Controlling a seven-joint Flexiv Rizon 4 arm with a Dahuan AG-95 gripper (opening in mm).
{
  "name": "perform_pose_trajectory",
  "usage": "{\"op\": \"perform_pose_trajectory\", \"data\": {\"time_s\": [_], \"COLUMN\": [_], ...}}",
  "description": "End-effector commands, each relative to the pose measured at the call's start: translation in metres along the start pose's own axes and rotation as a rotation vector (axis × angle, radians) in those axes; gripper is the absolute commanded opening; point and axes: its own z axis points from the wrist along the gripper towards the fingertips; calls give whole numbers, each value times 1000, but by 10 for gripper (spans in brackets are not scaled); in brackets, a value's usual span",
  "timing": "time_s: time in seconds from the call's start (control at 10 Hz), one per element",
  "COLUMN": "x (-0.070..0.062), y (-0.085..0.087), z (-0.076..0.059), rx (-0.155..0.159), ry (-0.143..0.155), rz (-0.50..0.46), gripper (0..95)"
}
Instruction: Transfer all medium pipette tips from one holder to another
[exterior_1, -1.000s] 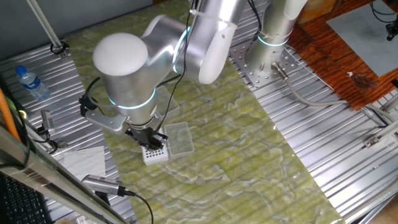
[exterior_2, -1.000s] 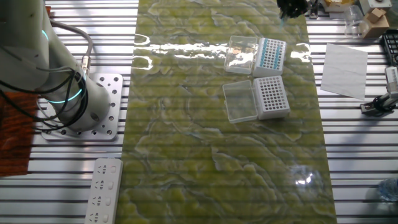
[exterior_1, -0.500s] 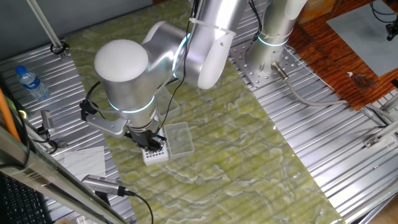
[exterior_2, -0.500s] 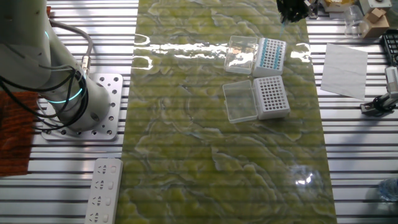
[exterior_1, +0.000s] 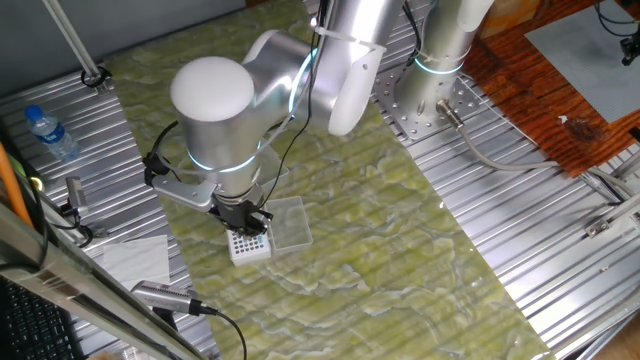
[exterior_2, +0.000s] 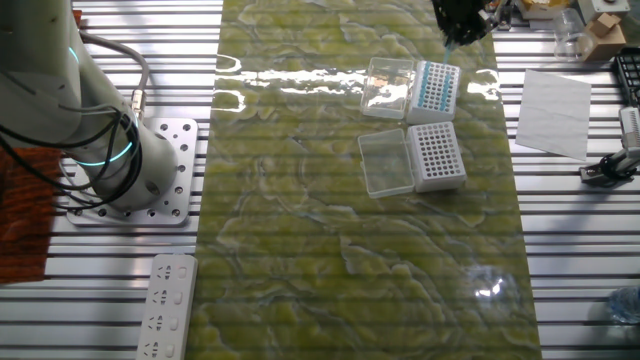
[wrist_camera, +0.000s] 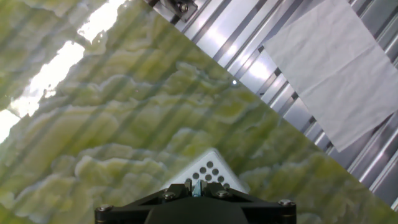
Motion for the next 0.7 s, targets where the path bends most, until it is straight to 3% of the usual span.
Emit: {"op": "perform_pose_trajectory", "data": {"time_s": [0.1, 0.7], "x": [1, -1], "y": [2, 6], "z": [0, 5], "rx": [5, 12], "ry": [-1, -4], "rz": [3, 7], "gripper": [0, 0]}}
